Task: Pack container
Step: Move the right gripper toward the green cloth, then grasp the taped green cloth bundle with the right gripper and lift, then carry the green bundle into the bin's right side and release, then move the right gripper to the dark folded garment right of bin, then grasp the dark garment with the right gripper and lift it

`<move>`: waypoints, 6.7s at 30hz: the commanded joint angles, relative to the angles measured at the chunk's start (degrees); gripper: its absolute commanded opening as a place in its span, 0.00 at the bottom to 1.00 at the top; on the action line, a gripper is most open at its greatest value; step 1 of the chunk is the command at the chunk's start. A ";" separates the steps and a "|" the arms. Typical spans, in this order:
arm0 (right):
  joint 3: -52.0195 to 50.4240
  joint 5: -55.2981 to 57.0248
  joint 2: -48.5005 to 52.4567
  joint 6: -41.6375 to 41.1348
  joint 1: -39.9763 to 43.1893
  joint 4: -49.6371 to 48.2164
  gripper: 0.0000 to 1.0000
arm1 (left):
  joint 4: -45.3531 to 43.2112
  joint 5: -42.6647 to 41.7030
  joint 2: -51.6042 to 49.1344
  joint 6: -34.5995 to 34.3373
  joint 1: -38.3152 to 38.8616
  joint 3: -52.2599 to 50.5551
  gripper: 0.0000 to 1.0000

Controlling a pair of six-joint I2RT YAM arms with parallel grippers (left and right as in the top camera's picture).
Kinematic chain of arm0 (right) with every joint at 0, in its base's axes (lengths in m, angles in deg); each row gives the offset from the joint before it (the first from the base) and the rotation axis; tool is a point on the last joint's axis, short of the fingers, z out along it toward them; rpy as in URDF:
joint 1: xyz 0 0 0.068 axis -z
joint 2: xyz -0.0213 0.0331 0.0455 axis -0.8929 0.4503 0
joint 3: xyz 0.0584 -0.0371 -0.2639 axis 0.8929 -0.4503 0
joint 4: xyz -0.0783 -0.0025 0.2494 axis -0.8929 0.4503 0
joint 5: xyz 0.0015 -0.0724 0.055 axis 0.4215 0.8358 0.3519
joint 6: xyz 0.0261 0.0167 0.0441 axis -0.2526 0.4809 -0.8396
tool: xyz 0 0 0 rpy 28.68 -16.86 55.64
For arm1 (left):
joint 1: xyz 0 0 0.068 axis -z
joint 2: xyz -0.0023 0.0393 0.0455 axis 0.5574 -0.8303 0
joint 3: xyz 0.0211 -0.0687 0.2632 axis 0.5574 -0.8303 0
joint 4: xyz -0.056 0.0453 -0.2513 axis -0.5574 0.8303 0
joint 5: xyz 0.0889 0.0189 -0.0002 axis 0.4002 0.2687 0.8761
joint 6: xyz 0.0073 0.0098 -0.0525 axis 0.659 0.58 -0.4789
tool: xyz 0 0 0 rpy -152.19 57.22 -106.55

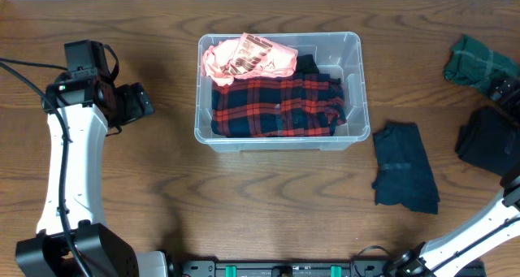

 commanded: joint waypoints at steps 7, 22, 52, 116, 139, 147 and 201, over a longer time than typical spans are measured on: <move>0.52 -1.68 5.84 -0.66 -1.27 -3.61 0.13 | 0.17 0.70 -0.31 0.55 -0.22 0.04 0.98; 4.02 -22.97 -4.76 -13.00 -3.80 -3.91 0.01 | 0.17 0.68 -0.31 0.52 -0.22 0.04 0.98; 3.96 -27.82 -33.55 -18.36 -37.03 18.99 0.01 | 0.13 0.04 -0.31 0.33 -0.22 0.04 0.98; 2.19 1.97 -32.96 -0.02 -52.37 40.28 0.12 | -0.04 0.07 -0.31 0.33 -0.22 0.04 0.98; -5.88 19.69 -34.56 3.26 -23.41 64.00 0.64 | -0.02 0.07 -0.31 0.33 -0.22 0.04 0.98; -17.25 22.47 -34.53 4.39 -19.39 58.07 0.79 | -0.07 0.04 -0.31 0.31 -0.22 0.04 0.98; 3.45 -0.33 -34.49 12.59 -24.17 54.36 0.01 | -0.26 0.09 -0.31 -0.55 -0.22 0.04 0.98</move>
